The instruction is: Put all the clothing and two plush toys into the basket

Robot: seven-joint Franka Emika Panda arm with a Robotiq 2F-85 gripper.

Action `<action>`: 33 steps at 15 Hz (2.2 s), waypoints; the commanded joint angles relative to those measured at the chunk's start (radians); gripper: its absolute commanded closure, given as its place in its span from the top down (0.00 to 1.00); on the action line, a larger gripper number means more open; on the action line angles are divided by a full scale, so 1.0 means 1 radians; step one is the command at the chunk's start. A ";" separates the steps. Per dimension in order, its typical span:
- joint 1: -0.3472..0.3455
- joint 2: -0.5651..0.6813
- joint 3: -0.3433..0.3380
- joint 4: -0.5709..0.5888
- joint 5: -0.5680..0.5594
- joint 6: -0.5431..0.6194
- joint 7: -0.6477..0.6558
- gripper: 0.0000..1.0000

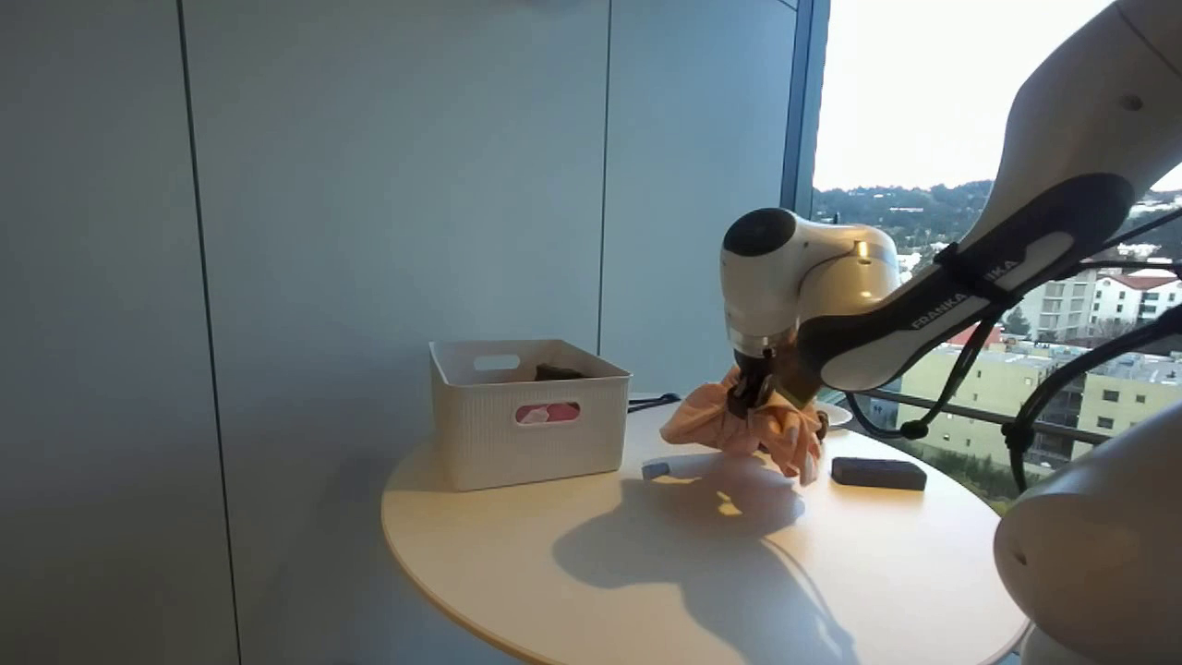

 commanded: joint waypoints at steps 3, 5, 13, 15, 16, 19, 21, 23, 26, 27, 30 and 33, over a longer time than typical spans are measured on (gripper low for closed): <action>0.046 -0.178 0.033 0.009 -0.153 0.024 0.082 0.08; 0.084 -0.198 0.065 0.032 -0.199 0.020 0.136 0.08; 0.280 -0.036 0.320 0.245 -0.460 -0.112 0.458 0.07; 0.295 0.085 0.352 0.356 -0.609 -0.209 0.589 0.07; 0.214 0.121 0.420 0.397 -0.643 -0.231 0.651 0.05; 0.186 0.297 0.423 0.528 -0.619 -0.338 0.632 0.06; 0.164 0.421 0.413 0.613 -0.603 -0.355 0.587 0.06; 0.139 0.554 0.407 0.692 -0.617 -0.380 0.563 0.06; 0.219 0.747 0.298 0.835 -0.589 -0.367 0.485 0.09; 0.227 0.776 0.284 0.855 -0.591 -0.361 0.468 0.32; 0.264 0.758 0.236 0.786 -0.509 -0.296 0.417 0.45; 0.295 0.694 0.216 0.663 -0.421 -0.300 0.363 0.68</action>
